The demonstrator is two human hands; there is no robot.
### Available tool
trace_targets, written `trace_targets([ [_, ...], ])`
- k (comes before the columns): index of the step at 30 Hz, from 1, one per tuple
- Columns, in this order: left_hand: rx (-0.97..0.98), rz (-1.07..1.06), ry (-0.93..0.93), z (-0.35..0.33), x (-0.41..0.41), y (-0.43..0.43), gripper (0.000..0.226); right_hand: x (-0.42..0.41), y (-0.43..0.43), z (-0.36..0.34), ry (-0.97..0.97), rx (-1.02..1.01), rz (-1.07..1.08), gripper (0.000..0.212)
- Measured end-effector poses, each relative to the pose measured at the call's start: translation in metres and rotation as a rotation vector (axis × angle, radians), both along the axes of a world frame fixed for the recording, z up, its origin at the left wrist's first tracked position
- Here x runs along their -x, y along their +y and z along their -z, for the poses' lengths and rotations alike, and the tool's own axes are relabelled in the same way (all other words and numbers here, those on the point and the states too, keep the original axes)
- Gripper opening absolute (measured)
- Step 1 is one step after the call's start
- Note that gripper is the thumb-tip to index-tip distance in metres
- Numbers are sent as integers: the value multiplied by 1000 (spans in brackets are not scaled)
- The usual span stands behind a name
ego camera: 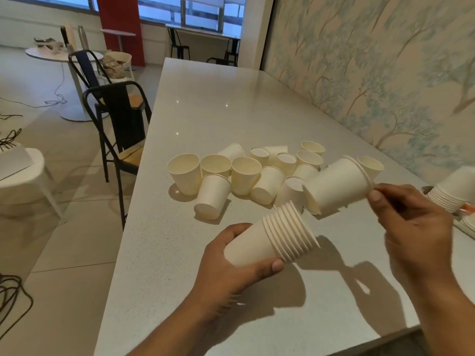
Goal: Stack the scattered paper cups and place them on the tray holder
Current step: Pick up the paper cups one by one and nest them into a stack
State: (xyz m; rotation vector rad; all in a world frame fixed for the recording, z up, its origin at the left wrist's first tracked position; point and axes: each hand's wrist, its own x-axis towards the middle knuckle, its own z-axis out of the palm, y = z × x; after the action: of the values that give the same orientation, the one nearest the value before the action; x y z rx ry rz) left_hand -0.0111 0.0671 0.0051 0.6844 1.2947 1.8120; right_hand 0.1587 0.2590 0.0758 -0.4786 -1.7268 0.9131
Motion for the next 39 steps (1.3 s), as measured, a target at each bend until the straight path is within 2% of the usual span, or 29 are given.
trace_targets([
  [4, 7, -60, 17, 2, -1, 5, 64, -14, -25, 3, -22, 108, -117, 12],
  [10, 41, -73, 90, 6, -2, 4, 69, 4, -66, 21, -223, 178, -263, 5],
  [17, 38, -65, 72, 6, 1, 4, 68, 7, -47, 16, -294, 319, -395, 10],
  [18, 38, -62, 80, 6, 1, 5, 70, 9, -35, 15, -277, 346, -357, 15],
  [20, 40, -68, 98, 6, 0, 6, 71, 13, -2, 15, -226, 387, -152, 19],
  [21, 40, -74, 91, 5, 1, 7, 70, 16, 15, 16, -255, 370, -12, 21],
  [23, 43, -87, 72, 5, 3, 8, 67, 22, 47, 24, -441, 298, 211, 47],
  [25, 57, -111, 73, 6, 5, 8, 65, 28, 69, 39, -589, 280, 284, 77],
  [28, 56, -115, 64, 6, 7, 8, 67, 37, 83, 58, -646, 253, 335, 94],
  [33, 67, -118, 54, 6, 7, 9, 67, 45, 91, 70, -643, 277, 357, 97],
  [39, 59, -110, 73, 5, 7, 9, 68, 32, 72, 61, -547, 220, 326, 65],
])
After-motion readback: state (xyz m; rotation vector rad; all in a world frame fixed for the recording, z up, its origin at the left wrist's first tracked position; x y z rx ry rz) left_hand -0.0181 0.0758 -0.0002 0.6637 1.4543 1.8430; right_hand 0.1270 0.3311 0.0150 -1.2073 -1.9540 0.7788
